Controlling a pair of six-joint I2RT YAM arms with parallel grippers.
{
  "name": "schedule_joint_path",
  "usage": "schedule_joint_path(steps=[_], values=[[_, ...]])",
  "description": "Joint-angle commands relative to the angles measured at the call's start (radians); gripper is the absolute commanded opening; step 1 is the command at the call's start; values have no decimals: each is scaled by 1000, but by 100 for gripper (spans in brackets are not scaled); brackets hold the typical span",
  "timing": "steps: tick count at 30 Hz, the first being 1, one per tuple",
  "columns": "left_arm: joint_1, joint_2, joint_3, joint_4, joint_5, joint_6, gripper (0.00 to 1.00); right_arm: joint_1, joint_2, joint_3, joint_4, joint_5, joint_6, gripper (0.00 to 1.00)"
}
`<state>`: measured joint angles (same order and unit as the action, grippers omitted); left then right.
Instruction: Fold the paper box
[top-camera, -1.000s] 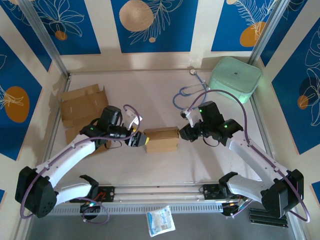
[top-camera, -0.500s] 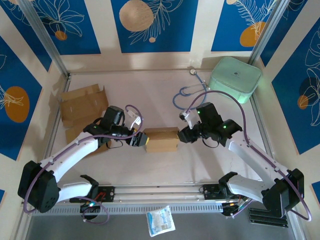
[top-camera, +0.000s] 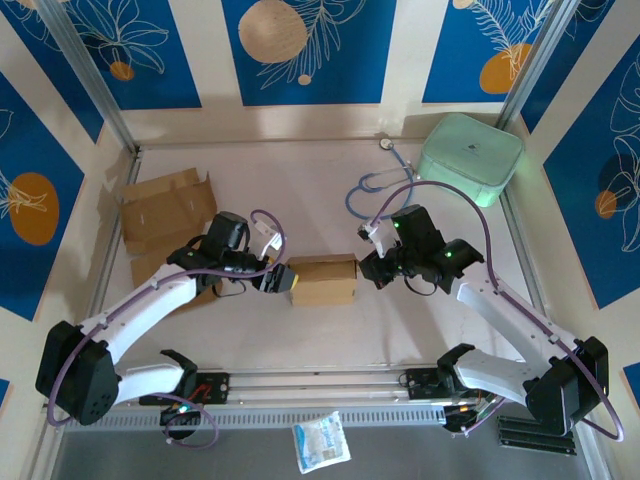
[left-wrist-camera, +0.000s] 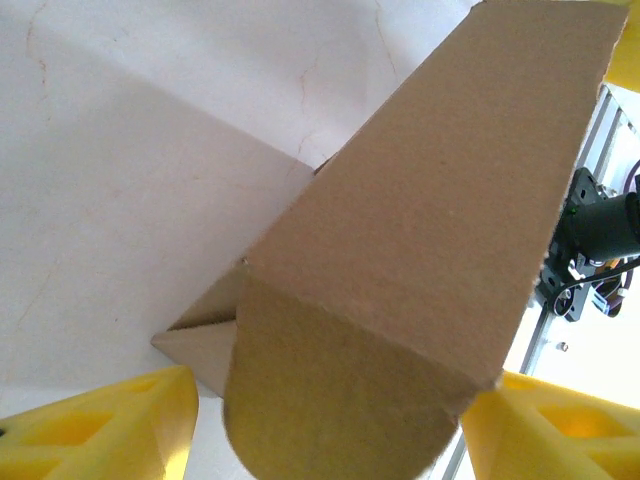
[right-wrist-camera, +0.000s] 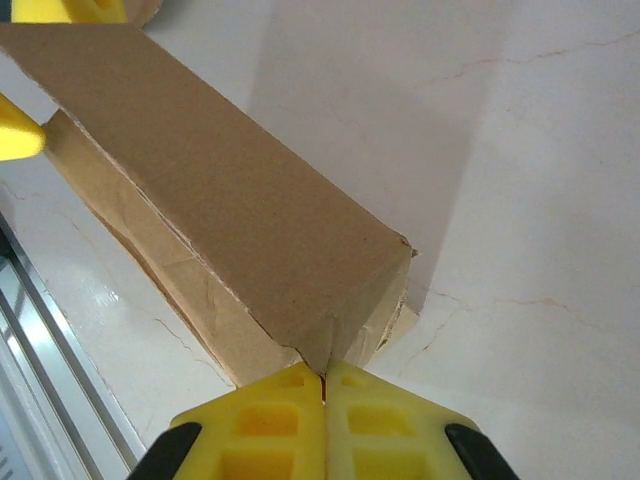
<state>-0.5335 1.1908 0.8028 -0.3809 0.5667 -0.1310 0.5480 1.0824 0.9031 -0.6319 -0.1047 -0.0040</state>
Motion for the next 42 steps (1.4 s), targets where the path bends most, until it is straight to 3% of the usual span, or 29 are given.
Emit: schedule_joint_path(steps=[1,28,31,34,42], values=[[-9,7,-4,9,-8,-3,69,7,-16,23,-4,-23,15,4],[-9,29,3,-13,-77,-5,69,-33,190,275,-311,-159,177,0],[-9,27,10,-15,-97,-19,74,-48,207,293,-330,-176,181,0],[-8,-11,23,-11,-100,-39,79,-51,214,293,-328,-146,178,0],[-9,-141,75,-77,-176,-50,79,-51,237,306,-331,-121,179,0]])
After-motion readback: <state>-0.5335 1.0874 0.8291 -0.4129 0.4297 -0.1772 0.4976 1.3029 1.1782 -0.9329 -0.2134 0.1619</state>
